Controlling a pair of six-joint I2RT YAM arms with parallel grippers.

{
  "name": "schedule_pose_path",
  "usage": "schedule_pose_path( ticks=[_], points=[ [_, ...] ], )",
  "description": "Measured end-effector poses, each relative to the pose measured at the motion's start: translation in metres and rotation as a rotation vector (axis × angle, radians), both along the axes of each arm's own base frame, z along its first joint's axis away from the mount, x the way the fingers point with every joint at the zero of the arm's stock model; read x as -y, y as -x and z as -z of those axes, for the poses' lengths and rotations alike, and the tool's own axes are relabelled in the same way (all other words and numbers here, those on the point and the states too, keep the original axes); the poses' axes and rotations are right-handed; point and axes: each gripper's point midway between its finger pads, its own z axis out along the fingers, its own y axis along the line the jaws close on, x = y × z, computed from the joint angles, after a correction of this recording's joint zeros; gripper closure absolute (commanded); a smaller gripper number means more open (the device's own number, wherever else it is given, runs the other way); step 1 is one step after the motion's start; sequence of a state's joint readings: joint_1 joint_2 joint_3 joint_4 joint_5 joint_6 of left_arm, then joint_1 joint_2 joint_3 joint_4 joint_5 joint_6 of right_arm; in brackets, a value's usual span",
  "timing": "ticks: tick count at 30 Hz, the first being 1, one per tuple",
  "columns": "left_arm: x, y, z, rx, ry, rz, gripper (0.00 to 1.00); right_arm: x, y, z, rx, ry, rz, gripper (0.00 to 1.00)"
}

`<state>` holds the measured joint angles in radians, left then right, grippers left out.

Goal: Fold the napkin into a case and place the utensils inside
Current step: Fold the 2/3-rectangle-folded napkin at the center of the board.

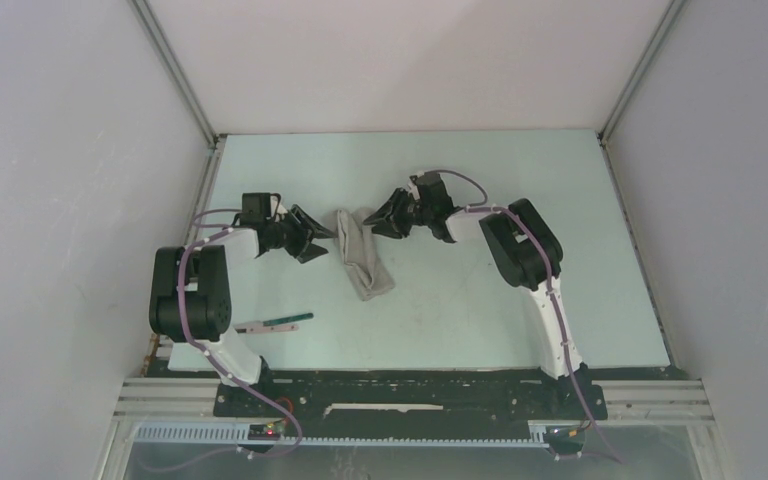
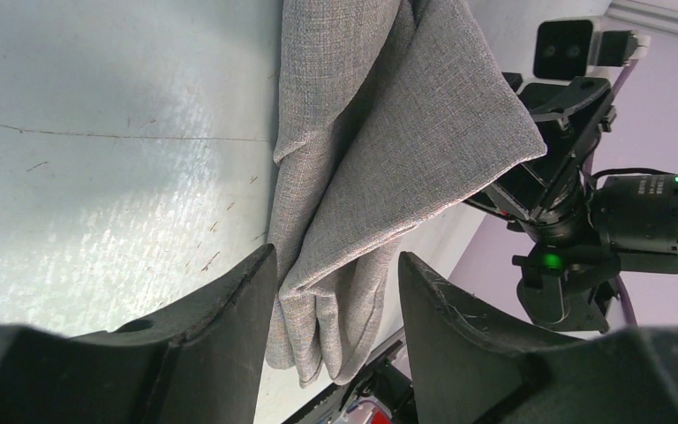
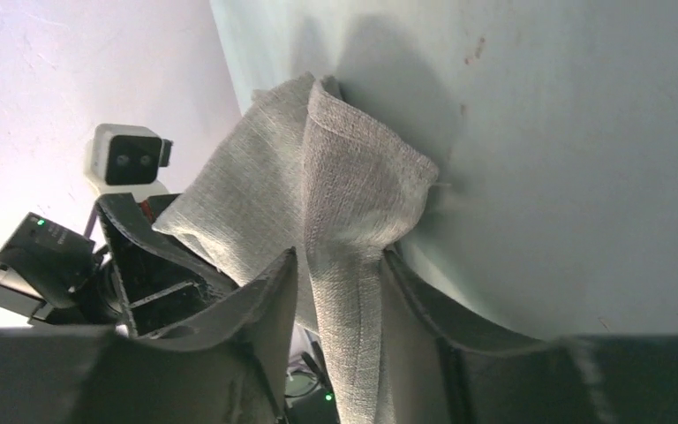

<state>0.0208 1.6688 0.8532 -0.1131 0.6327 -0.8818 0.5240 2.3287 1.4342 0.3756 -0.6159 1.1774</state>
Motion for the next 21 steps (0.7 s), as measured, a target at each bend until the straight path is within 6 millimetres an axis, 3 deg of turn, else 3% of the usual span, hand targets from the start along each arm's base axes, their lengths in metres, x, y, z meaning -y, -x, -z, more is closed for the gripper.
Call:
schedule_pose_path(
  ticks=[3, 10, 15, 21],
  points=[
    [0.0, 0.0, 0.0, 0.0, -0.001, 0.0, 0.42, -0.003, -0.005, -0.007, 0.039, -0.006, -0.01, 0.6],
    [-0.001, 0.0, 0.001, -0.001, -0.005, -0.004, 0.42, -0.026, -0.006, -0.035, 0.126, -0.008, -0.075, 0.54],
    [-0.008, -0.004, -0.002, 0.013, -0.021, -0.029, 0.42, -0.053, 0.009, -0.054, 0.184, 0.004, -0.155, 0.47],
    [-0.024, -0.006, -0.013, 0.053, -0.03, -0.076, 0.42, -0.079, 0.037, -0.053, 0.277, 0.148, -0.276, 0.36]
  ],
)
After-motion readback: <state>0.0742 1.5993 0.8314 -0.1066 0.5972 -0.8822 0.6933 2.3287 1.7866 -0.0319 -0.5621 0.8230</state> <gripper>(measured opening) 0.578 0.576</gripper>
